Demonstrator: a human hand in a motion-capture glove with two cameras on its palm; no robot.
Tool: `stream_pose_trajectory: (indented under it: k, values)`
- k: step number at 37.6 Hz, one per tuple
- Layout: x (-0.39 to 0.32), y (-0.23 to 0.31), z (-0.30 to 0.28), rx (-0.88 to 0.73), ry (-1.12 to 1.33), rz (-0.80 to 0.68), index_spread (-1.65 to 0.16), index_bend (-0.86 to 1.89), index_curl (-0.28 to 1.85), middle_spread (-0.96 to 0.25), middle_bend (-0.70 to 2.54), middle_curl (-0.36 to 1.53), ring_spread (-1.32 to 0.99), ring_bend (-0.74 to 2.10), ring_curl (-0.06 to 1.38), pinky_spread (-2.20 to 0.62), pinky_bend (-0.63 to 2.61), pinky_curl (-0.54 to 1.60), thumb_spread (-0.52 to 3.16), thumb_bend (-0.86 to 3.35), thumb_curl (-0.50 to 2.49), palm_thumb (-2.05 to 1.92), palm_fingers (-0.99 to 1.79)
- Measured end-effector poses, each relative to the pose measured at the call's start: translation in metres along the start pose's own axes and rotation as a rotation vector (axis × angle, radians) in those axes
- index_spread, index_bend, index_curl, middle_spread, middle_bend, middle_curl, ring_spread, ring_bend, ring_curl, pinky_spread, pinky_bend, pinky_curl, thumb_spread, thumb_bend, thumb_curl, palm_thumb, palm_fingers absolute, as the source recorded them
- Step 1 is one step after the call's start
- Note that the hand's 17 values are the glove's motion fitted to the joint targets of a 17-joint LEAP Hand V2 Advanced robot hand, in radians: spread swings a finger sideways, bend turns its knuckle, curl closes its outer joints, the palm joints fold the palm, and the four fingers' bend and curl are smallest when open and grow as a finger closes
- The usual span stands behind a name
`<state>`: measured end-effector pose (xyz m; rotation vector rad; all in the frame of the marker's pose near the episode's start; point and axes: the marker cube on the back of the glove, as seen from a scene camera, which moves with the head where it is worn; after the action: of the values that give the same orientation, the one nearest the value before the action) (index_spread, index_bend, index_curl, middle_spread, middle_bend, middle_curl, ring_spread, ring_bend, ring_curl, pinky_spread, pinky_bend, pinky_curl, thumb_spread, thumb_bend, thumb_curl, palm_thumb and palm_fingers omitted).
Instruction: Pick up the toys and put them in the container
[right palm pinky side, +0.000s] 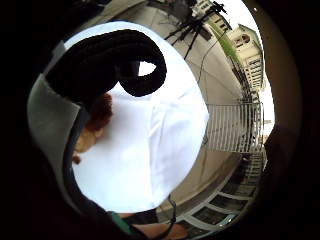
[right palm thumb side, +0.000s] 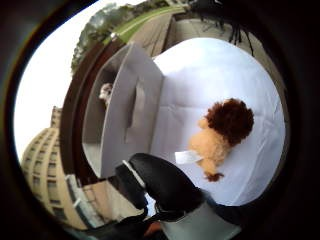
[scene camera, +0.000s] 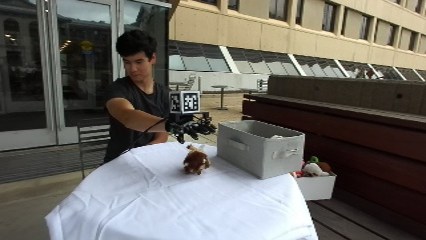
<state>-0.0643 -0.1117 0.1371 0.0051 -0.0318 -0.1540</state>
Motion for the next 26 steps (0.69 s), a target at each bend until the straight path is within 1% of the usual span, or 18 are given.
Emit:
stream_pose_trajectory:
  k: [12,18,21,23,24,26]
  values:
    - [0.000,0.013,0.073,-0.111,-0.021,-0.009,-0.33,0.15,0.24,-0.05,0.17,0.42,-0.07,0.62,0.22,0.03,1.33,0.38,0.90,-0.09,0.20,-0.12,-0.07]
    - [-0.004,0.021,0.108,-0.182,-0.025,-0.016,-0.33,0.15,0.25,-0.04,0.15,0.40,-0.06,0.70,0.24,0.02,1.35,0.38,0.97,0.00,0.22,0.03,0.02]
    - [-0.005,0.023,0.118,-0.172,-0.013,-0.006,-0.33,0.19,0.27,-0.04,0.18,0.40,-0.07,0.77,0.25,-0.01,1.32,0.36,1.04,0.07,0.25,0.17,0.14]
    - [-0.004,0.026,0.122,-0.148,-0.014,0.009,-0.33,0.23,0.28,-0.05,0.20,0.40,-0.12,0.87,0.27,-0.07,1.26,0.34,1.08,0.16,0.29,0.32,0.30]
    - [-0.004,0.029,0.123,-0.129,-0.014,0.015,-0.33,0.21,0.27,-0.07,0.21,0.40,-0.17,1.01,0.31,-0.19,1.31,0.35,1.11,0.24,0.32,0.44,0.63]
    - [-0.003,0.033,0.124,-0.083,-0.005,0.024,-0.32,0.21,0.27,-0.09,0.25,0.41,-0.22,1.05,0.28,-0.28,1.23,0.29,1.07,0.29,0.36,0.55,0.78]
